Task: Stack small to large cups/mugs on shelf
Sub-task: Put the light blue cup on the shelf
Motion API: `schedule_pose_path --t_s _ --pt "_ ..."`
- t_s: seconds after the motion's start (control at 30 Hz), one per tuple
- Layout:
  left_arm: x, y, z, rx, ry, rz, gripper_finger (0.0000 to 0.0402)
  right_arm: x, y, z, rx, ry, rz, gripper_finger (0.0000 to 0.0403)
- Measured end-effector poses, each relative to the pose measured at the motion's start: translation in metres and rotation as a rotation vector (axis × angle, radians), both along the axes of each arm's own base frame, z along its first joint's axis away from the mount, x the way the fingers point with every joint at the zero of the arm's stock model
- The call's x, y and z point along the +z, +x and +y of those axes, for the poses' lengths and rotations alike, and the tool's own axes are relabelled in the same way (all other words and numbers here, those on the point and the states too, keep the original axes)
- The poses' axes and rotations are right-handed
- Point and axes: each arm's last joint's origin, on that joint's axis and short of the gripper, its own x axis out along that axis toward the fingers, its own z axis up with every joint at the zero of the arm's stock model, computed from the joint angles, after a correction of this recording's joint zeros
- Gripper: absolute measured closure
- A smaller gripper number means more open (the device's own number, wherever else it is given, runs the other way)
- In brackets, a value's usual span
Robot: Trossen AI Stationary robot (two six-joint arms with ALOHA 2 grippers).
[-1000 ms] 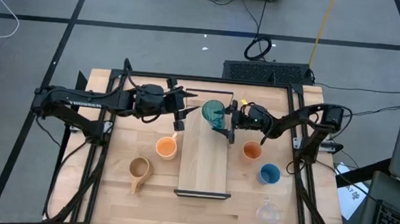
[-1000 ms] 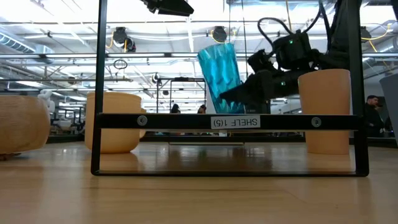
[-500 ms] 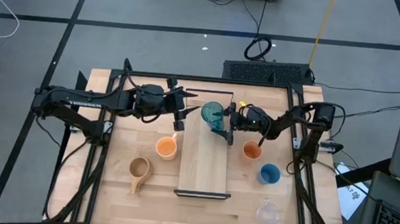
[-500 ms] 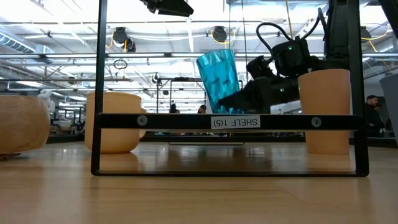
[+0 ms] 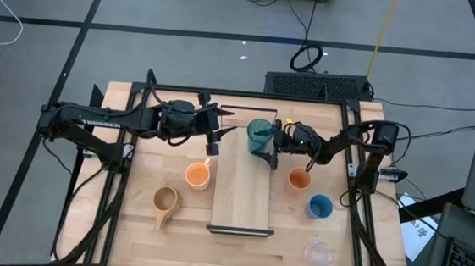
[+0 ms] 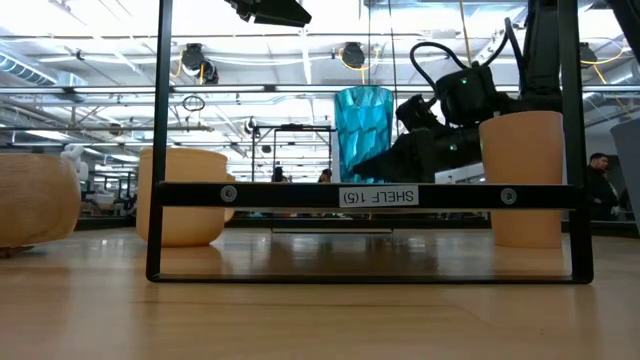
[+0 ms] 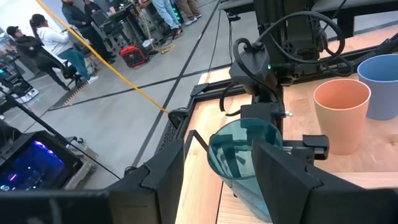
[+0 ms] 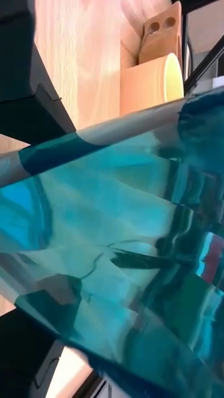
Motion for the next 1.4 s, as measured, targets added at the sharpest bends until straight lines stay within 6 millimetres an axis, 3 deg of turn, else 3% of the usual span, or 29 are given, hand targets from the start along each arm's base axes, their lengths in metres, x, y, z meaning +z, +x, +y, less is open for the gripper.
schedule_pose_path --t_s 0.43,0.67,1.07,1.4 --pt "0.000 0.000 0.000 -0.001 -0.008 -0.003 0.0213 0.002 -0.001 0.002 0.019 0.071 0.022 0.0044" --pt "0.000 0.000 0.000 -0.001 -0.008 -0.004 0.0213 0.002 -0.001 0.002 0.017 0.084 0.020 0.0007" --pt "-0.001 0.000 0.000 -0.001 -0.009 0.002 0.0213 0.000 -0.002 0.002 0.015 0.099 0.053 0.0003" --pt "-0.002 0.000 0.000 0.002 -0.016 0.012 0.0213 0.016 -0.010 0.005 0.020 0.097 0.119 0.0004"
